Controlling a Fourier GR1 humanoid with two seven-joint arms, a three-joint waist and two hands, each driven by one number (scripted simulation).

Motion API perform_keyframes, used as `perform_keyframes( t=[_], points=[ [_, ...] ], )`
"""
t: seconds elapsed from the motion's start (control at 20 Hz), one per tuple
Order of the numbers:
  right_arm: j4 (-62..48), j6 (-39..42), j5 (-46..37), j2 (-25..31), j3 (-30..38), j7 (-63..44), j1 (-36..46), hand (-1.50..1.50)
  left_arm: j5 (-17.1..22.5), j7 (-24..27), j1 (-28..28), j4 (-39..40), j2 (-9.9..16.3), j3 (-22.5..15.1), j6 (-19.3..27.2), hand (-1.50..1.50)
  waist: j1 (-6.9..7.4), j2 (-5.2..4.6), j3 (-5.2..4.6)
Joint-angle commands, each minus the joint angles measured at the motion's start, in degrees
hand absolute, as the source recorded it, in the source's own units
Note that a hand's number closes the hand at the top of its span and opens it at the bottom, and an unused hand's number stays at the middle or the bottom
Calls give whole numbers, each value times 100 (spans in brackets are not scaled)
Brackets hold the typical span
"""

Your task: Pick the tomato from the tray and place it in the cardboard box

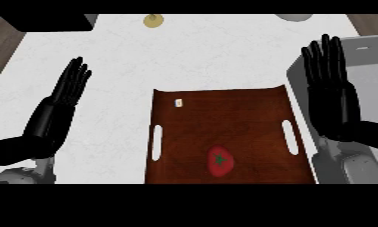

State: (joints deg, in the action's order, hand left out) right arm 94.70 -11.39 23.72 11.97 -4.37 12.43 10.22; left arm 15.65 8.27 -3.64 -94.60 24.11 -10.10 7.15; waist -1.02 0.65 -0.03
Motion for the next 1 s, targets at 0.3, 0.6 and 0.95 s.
perform_keyframes(
  t=[0.3, 0.6, 0.95],
  points=[
    [1277, 830, -1761, 2812, -149, -1282, 139, -150, -740, -290, -393, 217, 603, -194, -271, 0, -253, -2, -81],
    [1685, 1109, -2308, 2632, -383, -384, -536, -150, -783, -305, -936, 648, 484, -229, -649, 0, 11, -77, 4],
    [2530, 1498, -3584, 3282, -870, -588, -681, -150, -968, -220, -935, 724, 326, -265, -669, 0, 43, -60, -3]
  ],
)
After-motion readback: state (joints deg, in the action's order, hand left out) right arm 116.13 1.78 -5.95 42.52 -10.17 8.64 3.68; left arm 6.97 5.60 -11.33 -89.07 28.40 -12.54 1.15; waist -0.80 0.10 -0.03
